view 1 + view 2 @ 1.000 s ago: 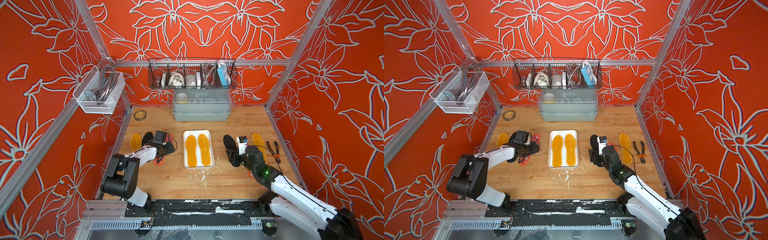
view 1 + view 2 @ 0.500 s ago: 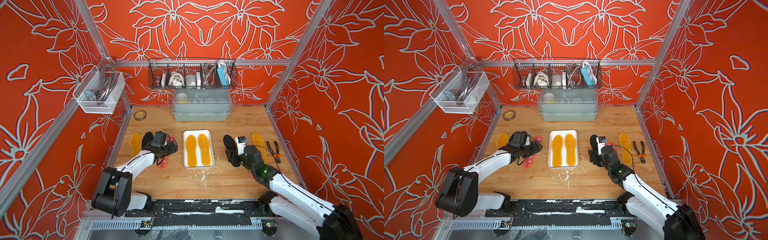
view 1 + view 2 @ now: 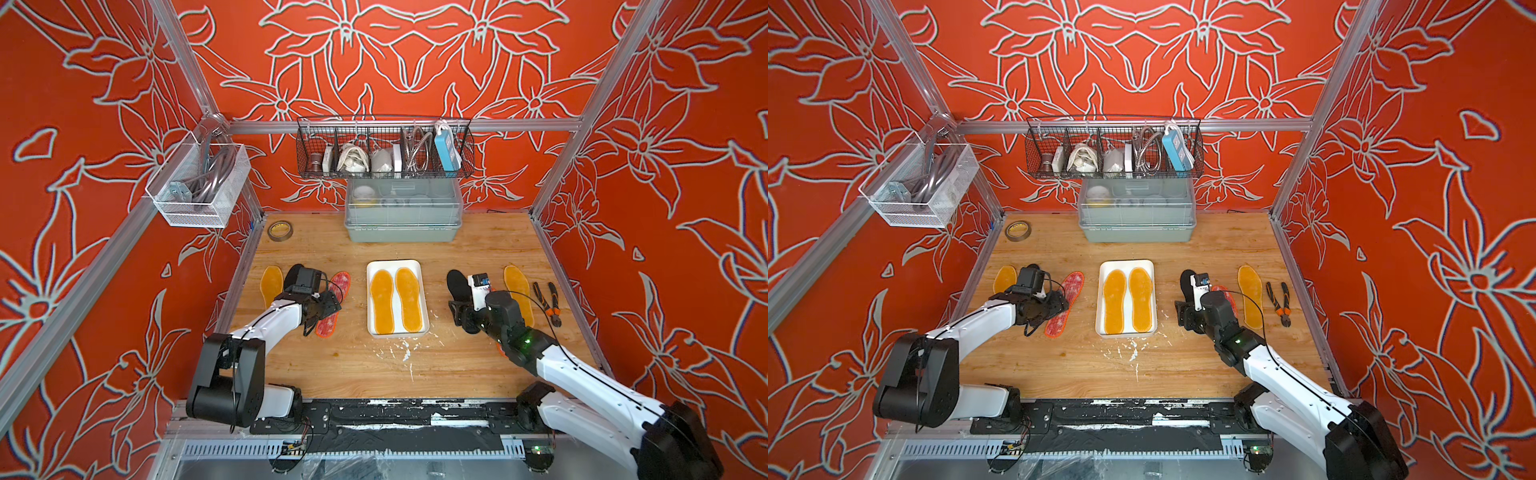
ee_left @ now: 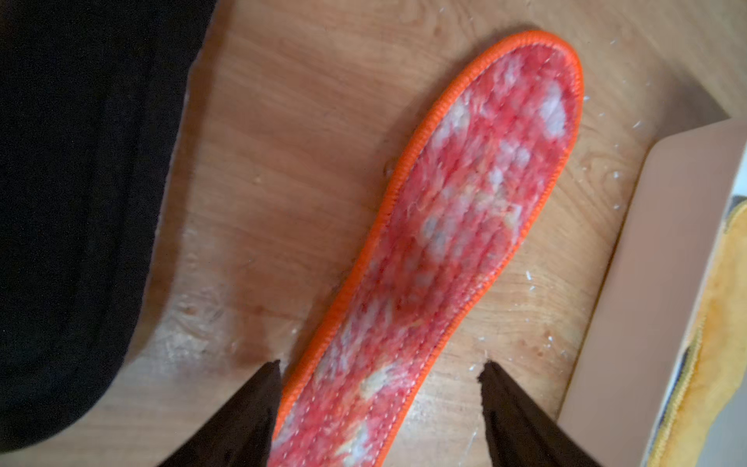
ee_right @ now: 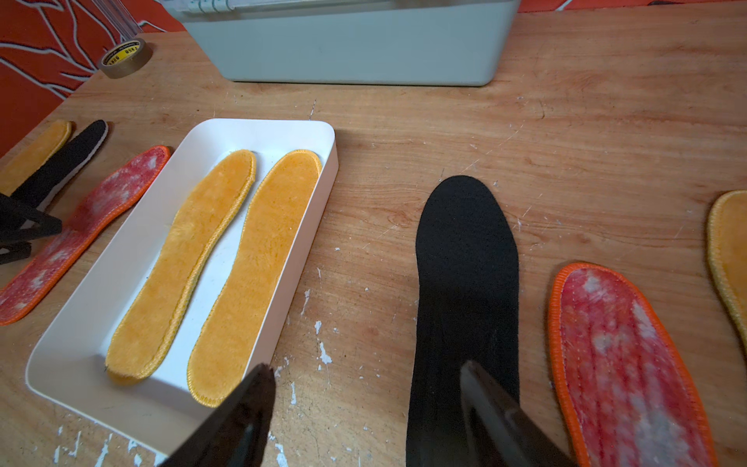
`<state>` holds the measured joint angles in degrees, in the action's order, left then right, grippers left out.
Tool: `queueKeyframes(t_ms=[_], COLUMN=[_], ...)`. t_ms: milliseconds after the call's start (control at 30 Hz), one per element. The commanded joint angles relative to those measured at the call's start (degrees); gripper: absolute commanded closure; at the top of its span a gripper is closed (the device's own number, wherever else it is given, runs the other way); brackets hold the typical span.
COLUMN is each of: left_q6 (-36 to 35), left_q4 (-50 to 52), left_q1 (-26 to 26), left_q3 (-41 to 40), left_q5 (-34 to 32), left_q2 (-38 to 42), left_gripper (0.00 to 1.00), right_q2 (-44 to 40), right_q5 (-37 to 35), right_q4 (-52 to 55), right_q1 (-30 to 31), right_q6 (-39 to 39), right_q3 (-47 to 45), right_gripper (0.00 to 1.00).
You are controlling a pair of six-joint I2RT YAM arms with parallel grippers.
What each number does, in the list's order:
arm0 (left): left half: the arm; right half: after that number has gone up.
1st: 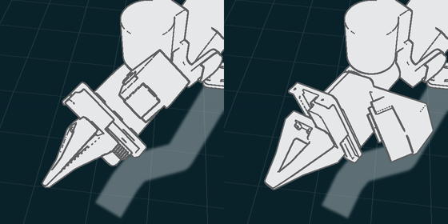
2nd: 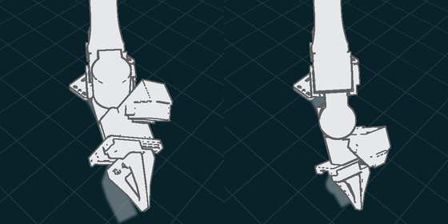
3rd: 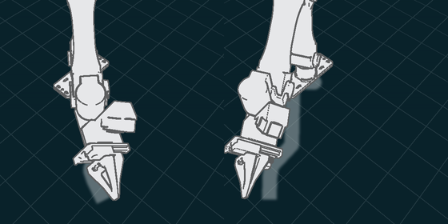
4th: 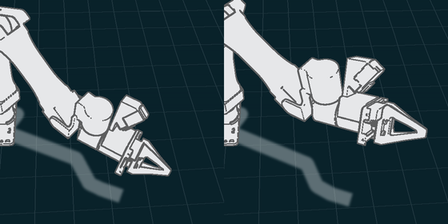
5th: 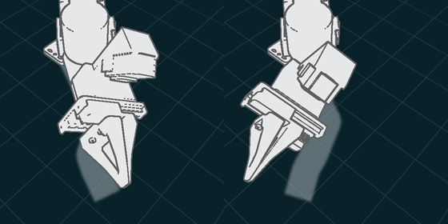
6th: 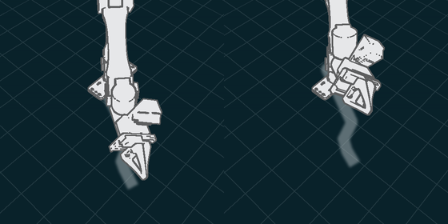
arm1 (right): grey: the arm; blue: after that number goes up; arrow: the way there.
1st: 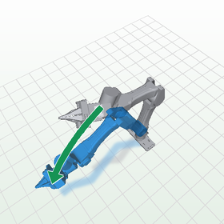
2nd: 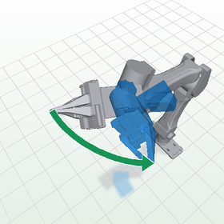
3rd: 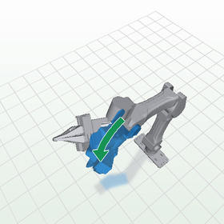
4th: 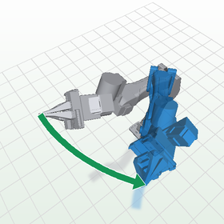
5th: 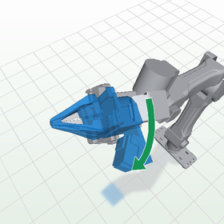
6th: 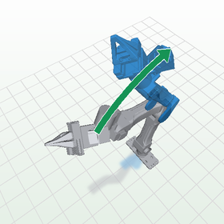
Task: Put the insoles into the storage box
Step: Pick up the insole from the center of the board.
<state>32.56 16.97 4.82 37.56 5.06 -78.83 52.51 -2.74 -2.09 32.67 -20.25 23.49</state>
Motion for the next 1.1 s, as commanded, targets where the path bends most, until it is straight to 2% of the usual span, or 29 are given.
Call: queueKeyframes(t_ms=[0, 367, 567, 733, 1067], left_q6=[-1.4, 1.8, 1.0, -1.2, -3.7], left_q4=[0.0, -1.4, -1.0, -4.8, -8.5], left_q1=[-0.1, 4.3, 4.4, -0.3, -1.5], left_q3=[-1.4, -4.9, -4.1, -2.7, 1.3], left_q5=[0.9, 2.9, -0.4, 6.4, 5.0], left_q2=[-0.9, 4.7, 7.5, 5.5, -2.6], left_gripper=[0.23, 0.32, 0.30, 0.29, 0.35], right_q2=[0.0, 1.7, 3.7, 4.5, 8.1], right_q5=[0.3, 0.5, 2.5, 3.1, 4.3], right_q4=[-0.6, -1.1, -1.2, -2.2, -2.7], right_q1=[0.2, 0.2, 0.7, 3.6, 7.0], right_q6=[0.0, -0.1, 1.1, 3.4, 5.3], right_q3=[0.2, 0.7, 1.6, 2.3, 4.2], right_gripper=[0.25, 0.25, 0.25, 0.24, 0.22])
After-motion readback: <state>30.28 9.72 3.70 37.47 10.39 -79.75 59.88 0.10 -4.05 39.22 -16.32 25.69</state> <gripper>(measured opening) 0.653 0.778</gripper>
